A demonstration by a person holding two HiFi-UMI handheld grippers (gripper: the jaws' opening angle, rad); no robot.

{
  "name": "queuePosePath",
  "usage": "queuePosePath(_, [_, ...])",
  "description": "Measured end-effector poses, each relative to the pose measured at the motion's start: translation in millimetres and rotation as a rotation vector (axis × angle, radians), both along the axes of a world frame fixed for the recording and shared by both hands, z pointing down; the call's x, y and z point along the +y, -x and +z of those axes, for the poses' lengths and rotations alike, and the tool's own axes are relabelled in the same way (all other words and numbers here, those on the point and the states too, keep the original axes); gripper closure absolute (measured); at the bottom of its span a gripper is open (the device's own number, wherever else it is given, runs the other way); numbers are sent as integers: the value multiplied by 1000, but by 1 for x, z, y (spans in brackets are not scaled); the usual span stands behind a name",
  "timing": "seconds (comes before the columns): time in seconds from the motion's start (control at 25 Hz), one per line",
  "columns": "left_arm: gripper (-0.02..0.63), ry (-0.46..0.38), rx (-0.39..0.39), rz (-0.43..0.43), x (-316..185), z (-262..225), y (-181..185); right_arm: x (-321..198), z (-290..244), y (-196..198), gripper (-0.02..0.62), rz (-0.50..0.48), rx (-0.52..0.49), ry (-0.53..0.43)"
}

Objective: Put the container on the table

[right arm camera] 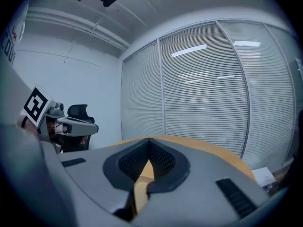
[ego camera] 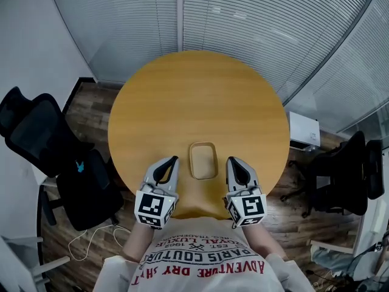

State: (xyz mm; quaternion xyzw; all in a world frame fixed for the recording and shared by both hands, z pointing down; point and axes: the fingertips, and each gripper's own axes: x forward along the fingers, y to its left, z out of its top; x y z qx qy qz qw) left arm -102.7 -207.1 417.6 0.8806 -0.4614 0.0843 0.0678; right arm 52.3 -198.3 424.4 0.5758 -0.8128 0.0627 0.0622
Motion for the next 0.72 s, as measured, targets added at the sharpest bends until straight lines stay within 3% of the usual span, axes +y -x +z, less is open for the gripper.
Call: queuePosePath(0.72, [594, 23, 10, -14, 12, 10, 16, 12, 5, 10, 588, 12, -8, 4])
